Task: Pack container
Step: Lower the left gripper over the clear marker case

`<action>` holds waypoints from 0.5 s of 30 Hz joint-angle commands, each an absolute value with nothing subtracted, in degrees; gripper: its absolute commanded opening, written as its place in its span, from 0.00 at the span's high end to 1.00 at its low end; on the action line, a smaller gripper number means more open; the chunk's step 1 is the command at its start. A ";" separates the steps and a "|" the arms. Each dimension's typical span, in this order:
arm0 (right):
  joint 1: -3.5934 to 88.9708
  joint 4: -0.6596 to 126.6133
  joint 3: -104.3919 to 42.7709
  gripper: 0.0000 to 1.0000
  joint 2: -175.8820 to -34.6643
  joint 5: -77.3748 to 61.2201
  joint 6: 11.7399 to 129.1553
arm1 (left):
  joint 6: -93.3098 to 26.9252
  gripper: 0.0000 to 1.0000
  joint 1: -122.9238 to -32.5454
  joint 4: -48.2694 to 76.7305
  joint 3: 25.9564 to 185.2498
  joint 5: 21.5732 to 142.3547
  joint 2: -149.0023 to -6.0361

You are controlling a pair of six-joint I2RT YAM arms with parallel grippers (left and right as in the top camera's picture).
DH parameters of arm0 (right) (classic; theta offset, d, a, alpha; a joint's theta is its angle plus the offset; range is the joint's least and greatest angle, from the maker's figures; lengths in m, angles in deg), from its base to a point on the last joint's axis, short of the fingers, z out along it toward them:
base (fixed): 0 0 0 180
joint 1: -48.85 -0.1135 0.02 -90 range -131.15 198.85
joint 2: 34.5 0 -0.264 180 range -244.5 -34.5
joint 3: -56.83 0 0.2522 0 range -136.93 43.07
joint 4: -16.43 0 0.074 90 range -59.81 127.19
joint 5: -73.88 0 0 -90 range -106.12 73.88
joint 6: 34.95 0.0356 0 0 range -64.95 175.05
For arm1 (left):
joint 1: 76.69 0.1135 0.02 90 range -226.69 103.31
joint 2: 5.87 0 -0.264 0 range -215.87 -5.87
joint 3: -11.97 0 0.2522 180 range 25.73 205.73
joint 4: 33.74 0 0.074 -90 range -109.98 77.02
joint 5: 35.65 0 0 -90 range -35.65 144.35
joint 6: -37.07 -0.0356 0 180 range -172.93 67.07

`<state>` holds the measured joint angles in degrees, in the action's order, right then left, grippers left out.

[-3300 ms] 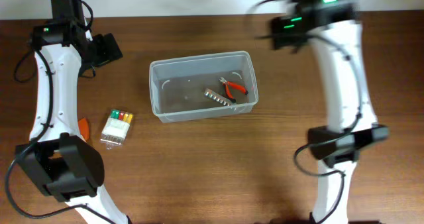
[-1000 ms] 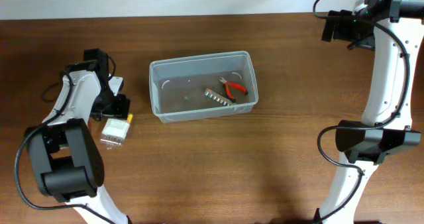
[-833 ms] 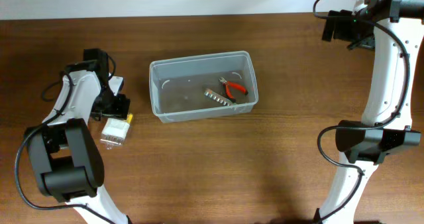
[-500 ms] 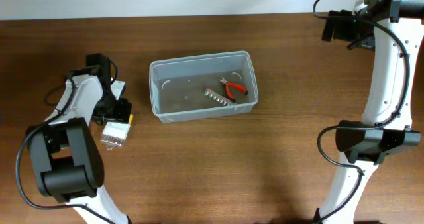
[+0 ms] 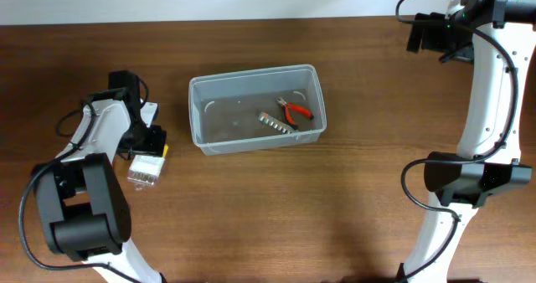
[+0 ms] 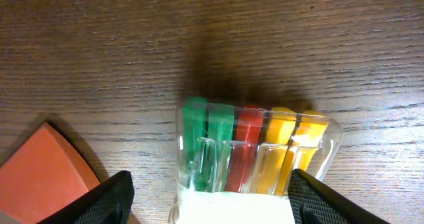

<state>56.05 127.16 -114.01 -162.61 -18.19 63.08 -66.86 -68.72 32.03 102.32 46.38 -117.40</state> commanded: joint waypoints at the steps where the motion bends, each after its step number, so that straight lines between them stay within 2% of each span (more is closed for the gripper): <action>1: 56.38 127.51 -114.99 0.01 -161.83 -17.86 63.52 | -65.70 0.22 -68.63 32.19 100.10 45.97 -118.58; 8: 56.38 127.49 -114.99 0.01 -161.83 -17.86 63.52 | -64.13 0.19 -68.63 34.07 101.82 46.86 -118.56; 15: 56.38 127.49 -114.99 0.01 -161.83 -17.88 63.52 | -64.13 0.19 -68.63 41.17 110.04 47.06 -118.56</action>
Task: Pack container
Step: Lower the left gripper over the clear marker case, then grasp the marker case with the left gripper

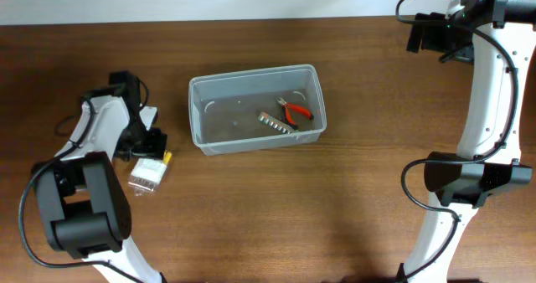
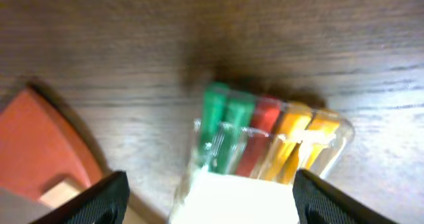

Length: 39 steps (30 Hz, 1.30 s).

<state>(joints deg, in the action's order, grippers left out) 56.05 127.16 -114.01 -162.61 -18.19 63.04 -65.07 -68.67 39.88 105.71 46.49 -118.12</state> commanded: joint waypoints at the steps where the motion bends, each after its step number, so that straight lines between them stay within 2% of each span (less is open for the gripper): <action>1: 56.38 127.51 -114.99 0.01 -161.83 -17.86 63.52 | -64.13 0.18 -68.63 42.15 111.20 47.06 -118.56; 8: 56.38 127.51 -114.99 0.01 -161.83 -17.86 63.52 | -63.91 0.18 -68.63 47.81 117.78 48.17 -118.56; 20: 56.38 127.51 -114.99 0.01 -161.83 -17.86 63.52 | -62.78 0.19 -68.81 54.50 117.86 54.73 -118.56; 29: 56.38 127.51 -114.99 0.01 -161.83 -17.86 63.52 | -61.51 0.19 -68.81 54.13 115.77 54.88 -118.56; 39: 56.38 127.49 -114.99 0.01 -161.83 -17.86 63.52 | -62.27 0.18 -68.96 47.18 107.33 54.38 -118.56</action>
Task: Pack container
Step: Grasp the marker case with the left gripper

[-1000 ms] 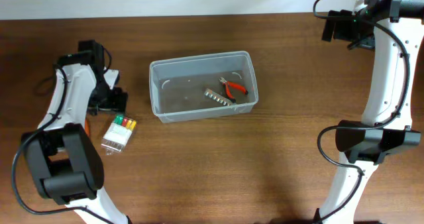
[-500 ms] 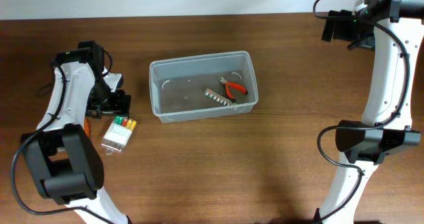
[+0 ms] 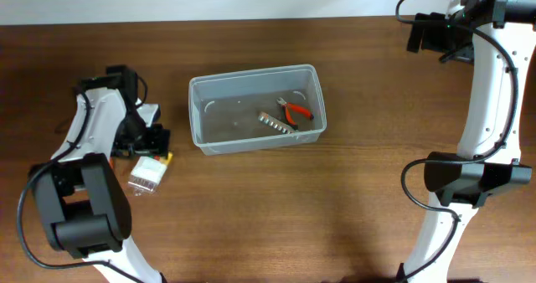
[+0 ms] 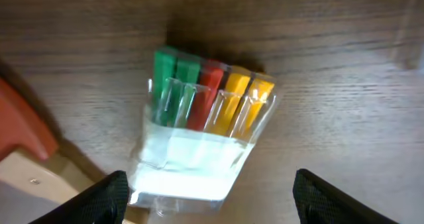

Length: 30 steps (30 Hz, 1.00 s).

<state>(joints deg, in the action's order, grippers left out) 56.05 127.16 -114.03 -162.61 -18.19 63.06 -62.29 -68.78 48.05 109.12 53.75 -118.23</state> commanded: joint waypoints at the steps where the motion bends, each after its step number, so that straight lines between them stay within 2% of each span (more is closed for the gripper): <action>1: 56.38 127.51 -114.99 0.01 -161.83 -17.86 63.52 | -62.47 0.18 -68.96 46.55 106.54 54.40 -118.56; 10: 56.38 127.51 -114.99 0.01 -161.83 -17.86 63.52 | -62.45 0.17 -68.96 39.55 98.57 52.44 -118.58; 24: 56.38 127.49 -114.99 0.01 -161.83 -17.86 63.52 | -62.43 0.18 -68.96 37.45 97.87 52.48 -118.58; 27: 56.38 127.51 -114.99 0.01 -161.83 -17.86 63.52 | -62.43 0.26 -68.96 36.99 97.87 52.52 -118.58; 30: 56.38 127.49 -114.99 0.01 -161.83 -17.88 63.52 | -62.40 0.43 -68.96 36.58 97.87 52.68 -118.58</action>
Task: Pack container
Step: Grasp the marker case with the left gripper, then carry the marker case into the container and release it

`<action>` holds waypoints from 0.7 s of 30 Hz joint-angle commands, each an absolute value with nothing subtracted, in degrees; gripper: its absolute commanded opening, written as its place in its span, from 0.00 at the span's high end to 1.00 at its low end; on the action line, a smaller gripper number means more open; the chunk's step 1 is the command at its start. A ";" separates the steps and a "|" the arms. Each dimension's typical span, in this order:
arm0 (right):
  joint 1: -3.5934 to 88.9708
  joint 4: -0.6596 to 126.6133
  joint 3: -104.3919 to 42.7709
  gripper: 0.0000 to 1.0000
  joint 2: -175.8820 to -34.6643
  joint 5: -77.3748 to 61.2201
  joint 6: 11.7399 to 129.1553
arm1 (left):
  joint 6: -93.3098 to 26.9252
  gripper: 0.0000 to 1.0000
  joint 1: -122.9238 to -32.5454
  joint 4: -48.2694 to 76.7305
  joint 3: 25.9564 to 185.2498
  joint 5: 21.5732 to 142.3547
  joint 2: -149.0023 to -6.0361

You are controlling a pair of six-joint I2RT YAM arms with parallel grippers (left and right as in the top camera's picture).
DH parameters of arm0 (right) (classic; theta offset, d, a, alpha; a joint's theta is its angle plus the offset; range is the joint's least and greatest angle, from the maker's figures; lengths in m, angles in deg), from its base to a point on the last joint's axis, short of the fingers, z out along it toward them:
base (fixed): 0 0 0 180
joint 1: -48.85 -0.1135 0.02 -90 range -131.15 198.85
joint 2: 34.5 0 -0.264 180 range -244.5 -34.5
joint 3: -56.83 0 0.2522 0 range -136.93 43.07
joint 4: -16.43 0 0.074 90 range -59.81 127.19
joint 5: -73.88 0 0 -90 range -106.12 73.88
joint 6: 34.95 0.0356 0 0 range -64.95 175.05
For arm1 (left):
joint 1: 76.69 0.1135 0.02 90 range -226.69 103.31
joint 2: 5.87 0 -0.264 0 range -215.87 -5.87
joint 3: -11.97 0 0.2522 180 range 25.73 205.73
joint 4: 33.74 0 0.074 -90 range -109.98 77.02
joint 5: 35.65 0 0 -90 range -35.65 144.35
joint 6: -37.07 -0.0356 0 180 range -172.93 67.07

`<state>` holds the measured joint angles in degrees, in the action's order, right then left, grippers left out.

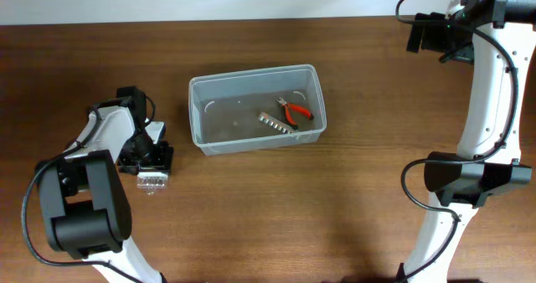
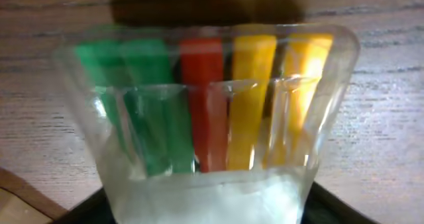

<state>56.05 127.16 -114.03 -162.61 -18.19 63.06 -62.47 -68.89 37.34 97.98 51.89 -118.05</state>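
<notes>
A clear plastic case of green, red and yellow pieces [image 2: 212,118] lies on the wooden table left of the bin, seen small in the overhead view [image 1: 153,182]. My left gripper [image 2: 209,211] is low over it and open. Its dark fingers [image 2: 83,207] stand at either side of the case's white end, and the case fills the space between them. The clear bin [image 1: 201,115] holds red-handled pliers [image 1: 297,110] and a small metal part [image 1: 275,121]. My right gripper [image 1: 423,33] is raised at the far right corner; its jaws do not show.
A pale wooden edge [image 2: 16,197] shows at the lower left of the left wrist view, beside the case. The right arm's base [image 1: 469,178] stands at the table's right side. Bare wood lies in front of the bin.
My left gripper has come down close over the case and squared up with it. The case now fills the wrist view between the fingers. The right arm has not moved.
My left gripper hovered open over the coloured case beside an orange block. It then shifted about above it, with the case seen at an angle. Now it sits low and straddles the case. The bin's contents have stayed the same throughout.
</notes>
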 commanded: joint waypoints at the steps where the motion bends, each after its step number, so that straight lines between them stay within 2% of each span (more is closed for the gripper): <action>1: 56.38 127.49 -114.99 0.01 -161.83 -17.86 63.52 | -62.40 0.46 -68.96 36.49 97.87 52.68 -118.58; 6: 56.38 127.51 -114.99 0.01 -161.83 -17.86 63.52 | -62.40 0.54 -68.96 36.34 97.89 52.65 -118.58; 15: 56.38 127.51 -114.99 0.01 -161.83 -17.86 63.52 | -61.49 0.56 -68.96 38.90 103.66 52.63 -118.56; 18: 56.38 127.51 -114.99 0.01 -161.83 -17.86 63.52 | -61.51 0.62 -68.96 40.97 107.92 52.63 -118.56; 21: 56.38 127.49 -114.99 0.01 -161.83 -17.86 63.52 | -61.35 0.64 -68.96 43.55 113.17 52.65 -118.56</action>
